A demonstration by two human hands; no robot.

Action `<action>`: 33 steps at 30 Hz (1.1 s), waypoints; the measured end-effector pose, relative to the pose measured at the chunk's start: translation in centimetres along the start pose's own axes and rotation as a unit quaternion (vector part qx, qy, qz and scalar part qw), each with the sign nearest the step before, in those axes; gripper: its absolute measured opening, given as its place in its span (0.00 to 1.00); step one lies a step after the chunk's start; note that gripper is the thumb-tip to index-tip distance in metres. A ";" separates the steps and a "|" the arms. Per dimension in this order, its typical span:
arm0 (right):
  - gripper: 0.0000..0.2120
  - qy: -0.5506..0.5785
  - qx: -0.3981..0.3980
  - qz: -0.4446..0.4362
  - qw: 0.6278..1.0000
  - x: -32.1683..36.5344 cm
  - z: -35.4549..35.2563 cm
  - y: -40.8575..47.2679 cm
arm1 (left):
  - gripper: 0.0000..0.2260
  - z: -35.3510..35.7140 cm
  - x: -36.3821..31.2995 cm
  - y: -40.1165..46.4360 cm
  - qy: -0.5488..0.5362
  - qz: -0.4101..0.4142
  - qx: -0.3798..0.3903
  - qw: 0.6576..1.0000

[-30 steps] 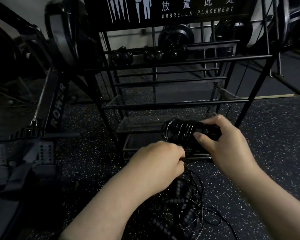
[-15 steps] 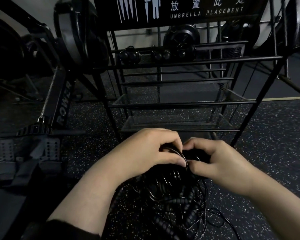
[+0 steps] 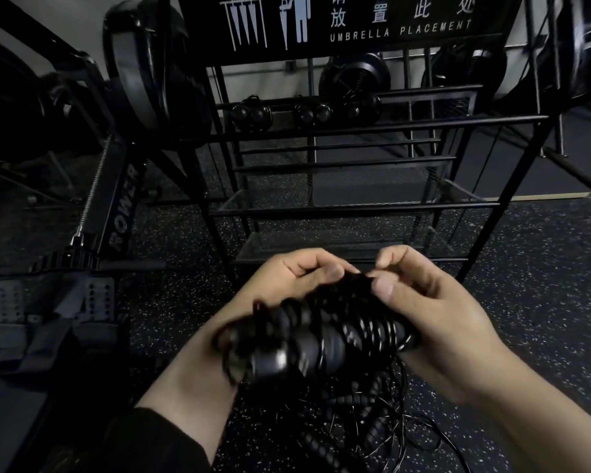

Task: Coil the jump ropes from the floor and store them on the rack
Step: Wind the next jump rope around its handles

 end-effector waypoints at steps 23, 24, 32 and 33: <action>0.14 0.165 -0.244 0.107 0.950 -2.6 -3.6 -0.7 | 0.17 6.4 -0.3 -1.9 0.085 0.040 -0.186 0.978; 0.12 0.126 -0.246 0.098 0.956 -2.3 -3.6 -0.8 | 0.22 6.5 -0.1 -1.8 0.087 0.031 -0.176 0.980; 0.16 -0.259 -0.258 0.010 0.931 1.4 -3.9 -0.7 | 0.10 5.3 -0.6 -1.7 0.149 0.006 -0.199 0.969; 0.17 -0.278 -0.239 0.006 0.931 1.5 -3.7 -0.5 | 0.10 5.1 -1.0 -1.7 0.180 0.008 -0.195 0.964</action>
Point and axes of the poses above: each hand's wrist, its own y-axis towards the middle knuckle, its own z-axis out of the palm, x = y × z, the point moved 9 cm from there along y, towards the middle knuckle, and after that the axes turned 10 degrees about -y, right-handed, at the moved point
